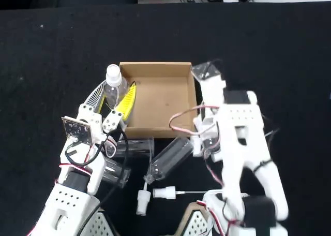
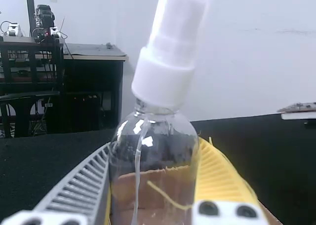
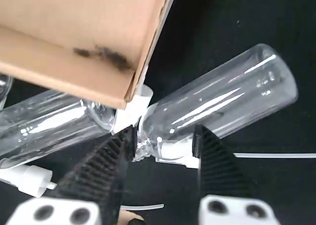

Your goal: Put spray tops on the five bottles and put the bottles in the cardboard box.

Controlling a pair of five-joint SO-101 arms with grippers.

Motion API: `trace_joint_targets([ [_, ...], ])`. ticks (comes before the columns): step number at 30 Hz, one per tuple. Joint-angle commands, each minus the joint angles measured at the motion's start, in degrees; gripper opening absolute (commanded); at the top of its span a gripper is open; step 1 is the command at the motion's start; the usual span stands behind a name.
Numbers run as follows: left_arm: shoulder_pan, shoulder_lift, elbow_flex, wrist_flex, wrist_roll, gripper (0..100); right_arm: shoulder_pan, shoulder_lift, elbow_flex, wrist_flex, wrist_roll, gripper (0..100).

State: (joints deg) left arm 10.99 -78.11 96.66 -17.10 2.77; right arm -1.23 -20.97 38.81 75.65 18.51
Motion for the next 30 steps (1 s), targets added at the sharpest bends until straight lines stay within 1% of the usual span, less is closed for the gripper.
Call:
trace_joint_targets([
  [1,0.0,-0.1,1.3,0.1,0.0,4,-0.1,-9.1,5.4,-3.1,0.3,15.5],
  [4,0.0,-0.1,1.3,0.1,0.0,4,-1.1,-10.6,9.2,-6.0,-2.4,15.5],
  [9,0.0,-0.1,1.3,0.2,0.0,4,-1.5,-10.0,15.1,-15.2,-5.5,15.5],
  [13,0.0,-0.1,1.3,0.2,0.0,4,-2.1,-10.2,16.7,-18.0,-7.1,15.5],
  [16,0.0,-0.1,1.3,0.2,0.0,4,-1.2,-10.8,15.4,-16.7,-6.6,15.5],
  [22,0.0,-0.1,1.3,0.2,0.0,4,5.6,-15.7,5.3,-5.5,-6.4,15.5],
  [24,0.0,-0.1,1.3,0.2,0.0,4,7.3,-16.7,2.5,-3.8,-6.4,15.5],
  [27,0.0,0.4,1.3,0.6,0.0,4,8.0,-16.8,0.8,-4.7,-6.7,15.5],
  [30,0.0,-0.1,1.3,0.1,0.4,4,7.9,-16.8,2.5,-9.7,-7.5,15.5],
])
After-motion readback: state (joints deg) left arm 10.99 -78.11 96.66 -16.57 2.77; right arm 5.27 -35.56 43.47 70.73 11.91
